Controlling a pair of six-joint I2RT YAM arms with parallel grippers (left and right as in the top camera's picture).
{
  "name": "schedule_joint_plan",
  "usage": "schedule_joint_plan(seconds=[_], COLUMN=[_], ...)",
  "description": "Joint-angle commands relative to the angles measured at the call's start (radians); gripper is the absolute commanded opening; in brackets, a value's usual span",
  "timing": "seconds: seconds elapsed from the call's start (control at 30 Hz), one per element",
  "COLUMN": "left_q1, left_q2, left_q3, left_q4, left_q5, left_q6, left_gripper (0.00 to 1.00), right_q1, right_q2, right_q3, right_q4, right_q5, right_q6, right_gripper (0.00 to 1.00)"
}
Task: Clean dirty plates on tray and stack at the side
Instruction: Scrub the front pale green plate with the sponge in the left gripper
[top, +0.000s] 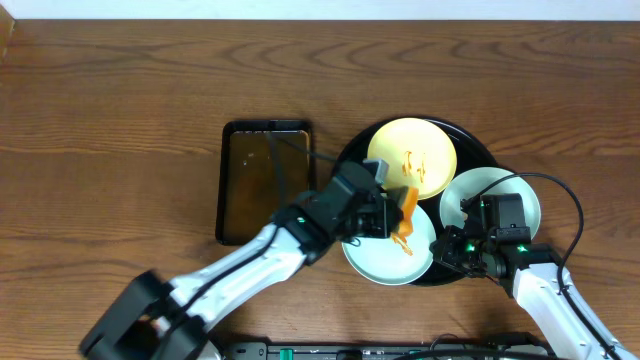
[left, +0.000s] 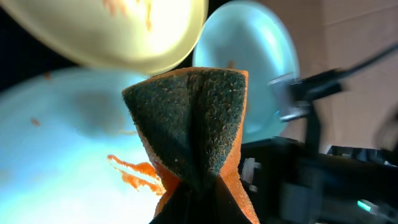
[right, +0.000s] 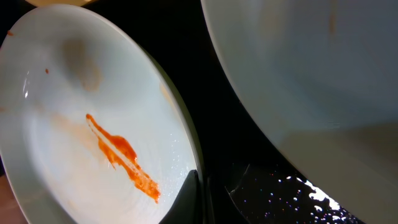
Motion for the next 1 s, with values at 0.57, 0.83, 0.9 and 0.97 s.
schedule_joint_plan(seconds=[0.57,0.83,0.9,0.97], left_q1=[-0.108,-0.098,-0.084,-0.063], left_q2=[0.248,0.248,0.245,0.235], left_q3=[0.018,0.018,0.018,0.019], left_q4=[0.109,-0.047,-0.048,-0.046], left_q5=[0.052,-0.124,-0.124,-0.124], left_q6=[-0.229,-0.164,-0.153,-0.150], left_gripper=[0.07,0.07,0.07,0.08], right_q1=[0.009,0.009,0.009,0.009], right_q2=[0.002,0.002,0.002,0.002], right_q3=[-0.005,-0.005,-0.005,-0.005], right_q4=[0.003,-0.012,-0.013,-0.013], right_q5=[-0.006,-0.006,-0.006,-0.006], right_q6=[0.000,0.000,0.000,0.000], right_gripper=[0.01,0.01,0.01,0.01])
